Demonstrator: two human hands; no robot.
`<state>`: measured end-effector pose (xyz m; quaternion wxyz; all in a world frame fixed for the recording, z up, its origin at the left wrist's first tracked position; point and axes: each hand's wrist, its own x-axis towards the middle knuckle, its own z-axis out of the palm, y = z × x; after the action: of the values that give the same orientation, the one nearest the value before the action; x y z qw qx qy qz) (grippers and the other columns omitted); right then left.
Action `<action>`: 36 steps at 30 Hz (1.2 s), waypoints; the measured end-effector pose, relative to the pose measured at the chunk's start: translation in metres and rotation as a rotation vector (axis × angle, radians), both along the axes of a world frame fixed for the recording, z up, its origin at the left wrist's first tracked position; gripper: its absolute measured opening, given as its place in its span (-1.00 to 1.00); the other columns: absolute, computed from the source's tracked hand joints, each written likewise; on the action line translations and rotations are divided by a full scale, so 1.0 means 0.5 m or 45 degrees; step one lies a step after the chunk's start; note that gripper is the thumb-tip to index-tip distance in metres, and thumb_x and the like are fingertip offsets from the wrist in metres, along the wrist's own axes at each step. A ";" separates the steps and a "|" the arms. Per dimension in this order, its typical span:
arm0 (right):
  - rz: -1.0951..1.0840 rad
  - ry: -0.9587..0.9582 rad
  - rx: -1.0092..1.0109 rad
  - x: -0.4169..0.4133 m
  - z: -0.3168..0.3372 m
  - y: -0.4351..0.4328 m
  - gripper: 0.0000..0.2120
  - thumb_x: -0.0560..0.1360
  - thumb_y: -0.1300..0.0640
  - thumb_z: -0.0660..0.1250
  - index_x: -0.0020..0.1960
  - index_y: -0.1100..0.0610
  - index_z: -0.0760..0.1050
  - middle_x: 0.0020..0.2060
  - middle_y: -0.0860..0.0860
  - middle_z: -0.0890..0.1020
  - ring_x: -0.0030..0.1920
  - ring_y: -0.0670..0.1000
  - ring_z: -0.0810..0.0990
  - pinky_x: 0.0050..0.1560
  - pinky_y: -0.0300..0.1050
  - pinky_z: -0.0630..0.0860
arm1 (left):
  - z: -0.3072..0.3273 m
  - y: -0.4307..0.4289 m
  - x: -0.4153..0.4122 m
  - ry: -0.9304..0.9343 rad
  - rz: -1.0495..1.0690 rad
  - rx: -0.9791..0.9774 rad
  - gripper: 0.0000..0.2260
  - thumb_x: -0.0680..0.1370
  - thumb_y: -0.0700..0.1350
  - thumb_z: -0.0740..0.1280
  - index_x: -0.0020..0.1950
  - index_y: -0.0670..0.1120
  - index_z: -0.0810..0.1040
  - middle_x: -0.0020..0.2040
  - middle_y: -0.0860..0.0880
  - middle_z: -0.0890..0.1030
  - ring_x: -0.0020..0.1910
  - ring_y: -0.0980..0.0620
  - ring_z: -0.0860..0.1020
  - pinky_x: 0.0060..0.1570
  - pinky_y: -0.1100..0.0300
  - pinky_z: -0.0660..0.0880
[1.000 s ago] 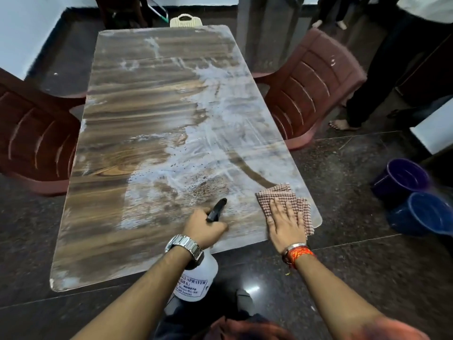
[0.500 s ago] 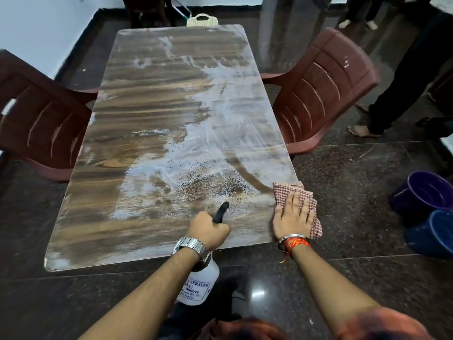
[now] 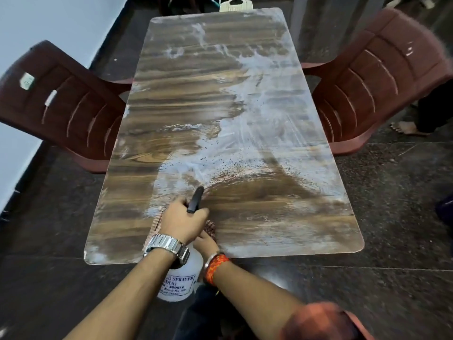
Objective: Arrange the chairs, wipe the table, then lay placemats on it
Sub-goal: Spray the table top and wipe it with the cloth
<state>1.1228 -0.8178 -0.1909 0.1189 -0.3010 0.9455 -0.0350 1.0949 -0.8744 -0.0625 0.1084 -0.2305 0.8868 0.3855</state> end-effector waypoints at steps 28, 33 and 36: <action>-0.283 -0.058 -0.092 -0.159 0.010 -0.048 -0.44 0.58 -0.15 -0.06 0.53 -0.17 -0.15 0.54 -0.14 -0.02 0.54 0.04 -0.12 0.48 0.13 -0.27 | -0.002 -0.278 -0.177 0.028 0.085 0.127 -0.78 0.38 -0.15 0.37 -0.39 -0.07 0.37 -0.46 0.00 0.43 -0.41 -0.07 0.36 -0.39 0.14 0.23; -1.056 -0.074 -0.044 -0.390 0.003 0.043 -0.46 0.60 -0.12 -0.09 0.54 -0.15 -0.15 0.55 -0.14 -0.07 0.54 0.07 -0.13 0.49 0.18 -0.20 | -0.003 -0.324 -0.183 0.034 0.149 0.095 -0.74 0.43 -0.15 0.36 -0.38 -0.05 0.33 -0.46 0.02 0.38 -0.42 -0.02 0.33 -0.41 0.16 0.18; -0.945 -0.008 0.005 -0.394 0.004 -0.038 -0.44 0.58 -0.11 -0.06 0.56 -0.09 -0.06 0.55 -0.10 -0.02 0.54 0.13 -0.11 0.47 0.19 -0.22 | -0.008 -0.340 -0.199 0.025 0.250 0.145 -0.83 0.43 -0.10 0.38 -0.32 -0.07 0.44 -0.41 -0.01 0.46 -0.36 -0.07 0.42 -0.34 0.14 0.30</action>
<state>0.9258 -0.8369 -0.1887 0.1016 0.0627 0.9900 -0.0750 0.9954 -1.0446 -0.0664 0.0744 -0.3061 0.8377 0.4461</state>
